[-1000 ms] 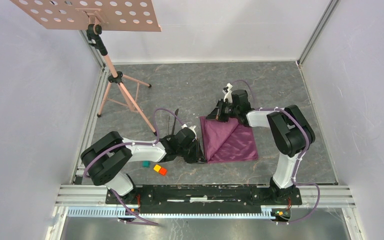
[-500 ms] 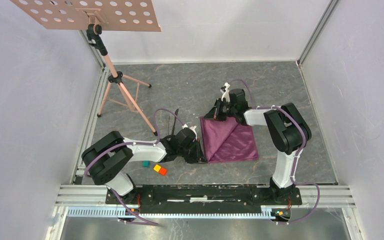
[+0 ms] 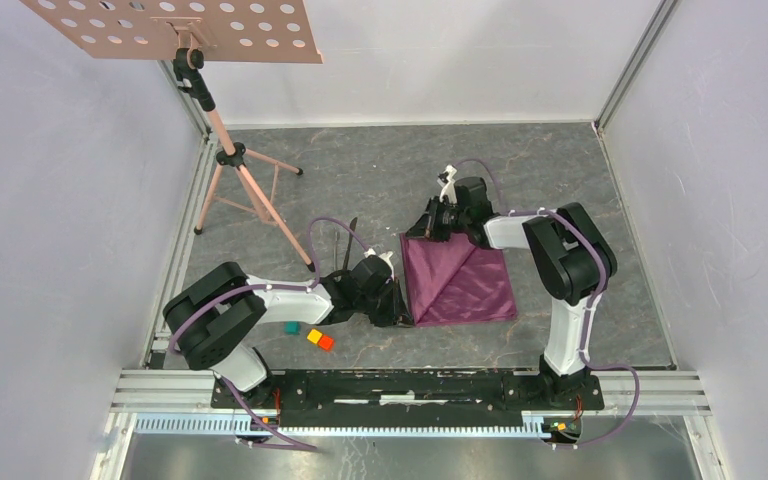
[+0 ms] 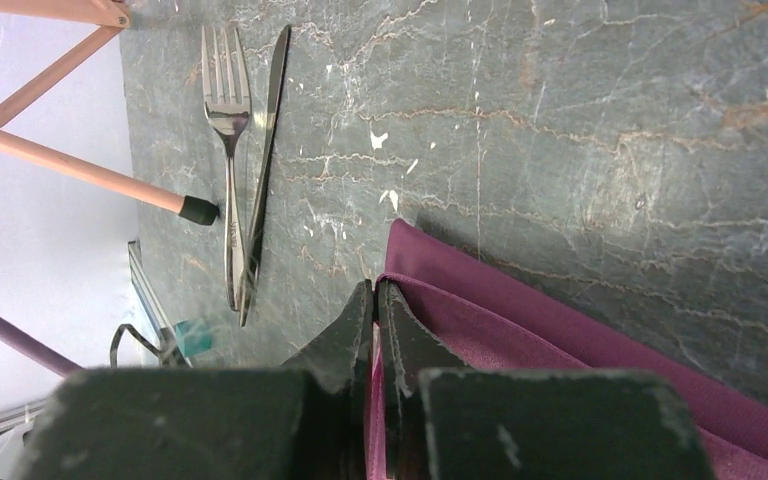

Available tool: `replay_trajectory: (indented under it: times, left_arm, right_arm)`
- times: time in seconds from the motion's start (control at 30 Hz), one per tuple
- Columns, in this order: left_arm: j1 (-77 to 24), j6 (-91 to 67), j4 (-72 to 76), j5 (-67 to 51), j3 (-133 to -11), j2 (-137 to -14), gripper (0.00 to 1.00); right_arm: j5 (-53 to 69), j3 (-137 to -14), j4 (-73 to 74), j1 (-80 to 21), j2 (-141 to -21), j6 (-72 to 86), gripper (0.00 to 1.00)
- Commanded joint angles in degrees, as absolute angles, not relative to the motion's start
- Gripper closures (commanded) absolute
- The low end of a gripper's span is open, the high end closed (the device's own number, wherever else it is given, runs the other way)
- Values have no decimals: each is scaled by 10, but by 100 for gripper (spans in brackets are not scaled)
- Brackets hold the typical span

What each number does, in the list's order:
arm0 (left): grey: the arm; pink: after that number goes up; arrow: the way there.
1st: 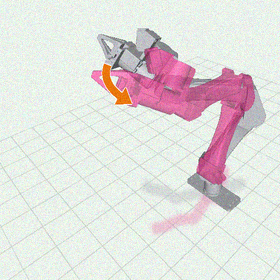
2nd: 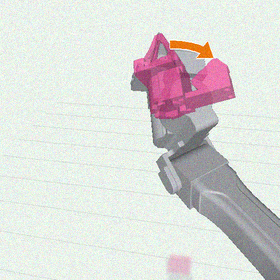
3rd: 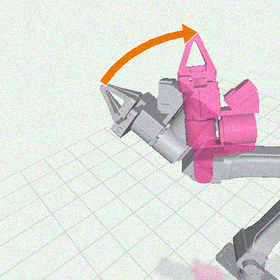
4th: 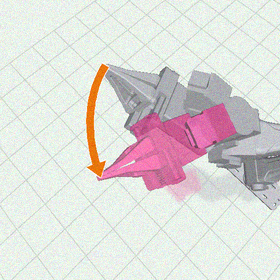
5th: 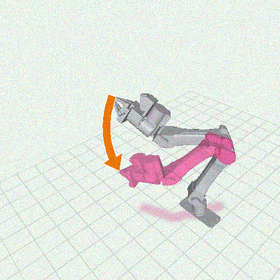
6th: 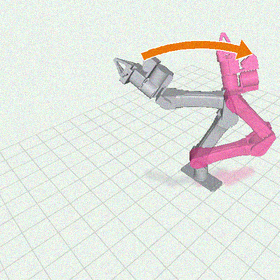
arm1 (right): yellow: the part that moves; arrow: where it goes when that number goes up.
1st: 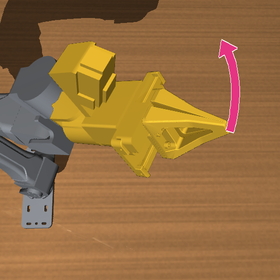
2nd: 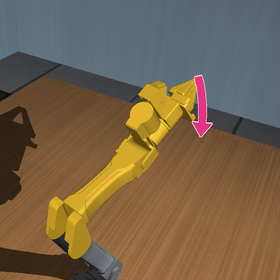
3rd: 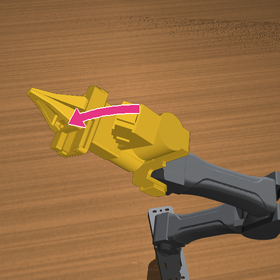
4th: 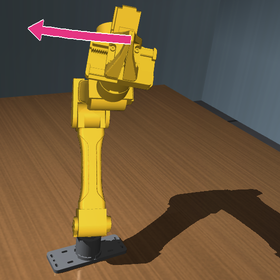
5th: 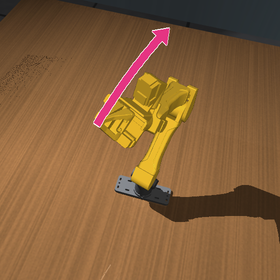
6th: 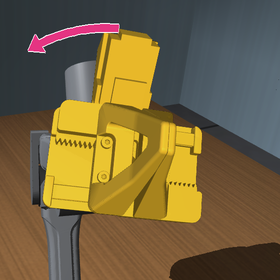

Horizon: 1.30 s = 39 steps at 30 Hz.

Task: Fold the napkin into a case and place the utensils inside
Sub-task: Fold the top corner of the square-folded napkin at the center of the board, then smooth out the upper triangle-folded napkin at the center of the board.

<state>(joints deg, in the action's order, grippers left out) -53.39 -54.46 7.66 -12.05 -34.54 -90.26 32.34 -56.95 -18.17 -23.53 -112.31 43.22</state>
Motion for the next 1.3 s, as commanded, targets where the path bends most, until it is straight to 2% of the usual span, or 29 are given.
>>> replay_trajectory:
  times: [0.0,0.17,0.33,0.43,0.5,0.57,0.63,0.7,0.87,1.03,1.27]
  left_arm:
    - [-540,-547,15,-86,-333,-906,80]
    - [-540,-547,11,-86,-333,-895,76]
    - [-540,-551,-24,-84,-331,-847,68]
    - [-539,-553,-60,-75,-334,-800,62]
    - [-539,-551,-95,-69,-338,-763,58]
    - [-540,-551,-115,-70,-341,-731,52]
    - [-540,-551,-107,-89,-347,-712,44]
    - [-540,-550,-86,-124,-366,-714,41]
    - [-541,-543,-15,-180,-446,-783,43]
    - [-538,-528,-2,-196,-532,-919,56]
    - [-525,-510,13,-186,-533,-989,61]
  right_arm:
    - [316,-606,-183,-238,-1136,419,93]
    - [328,-629,-170,-237,-1140,405,83]
    - [332,-687,-101,-234,-1104,336,53]
    - [339,-717,-58,-227,-1068,290,41]
    - [349,-721,-32,-214,-1037,256,38]
    - [357,-698,-10,-197,-997,227,36]
    - [362,-632,-27,-173,-941,212,33]
    - [375,-549,-64,-144,-896,201,28]
    - [441,-451,-92,-83,-883,154,26]
    - [486,-384,-224,-51,-903,202,16]
    - [504,-368,-318,-31,-946,254,15]
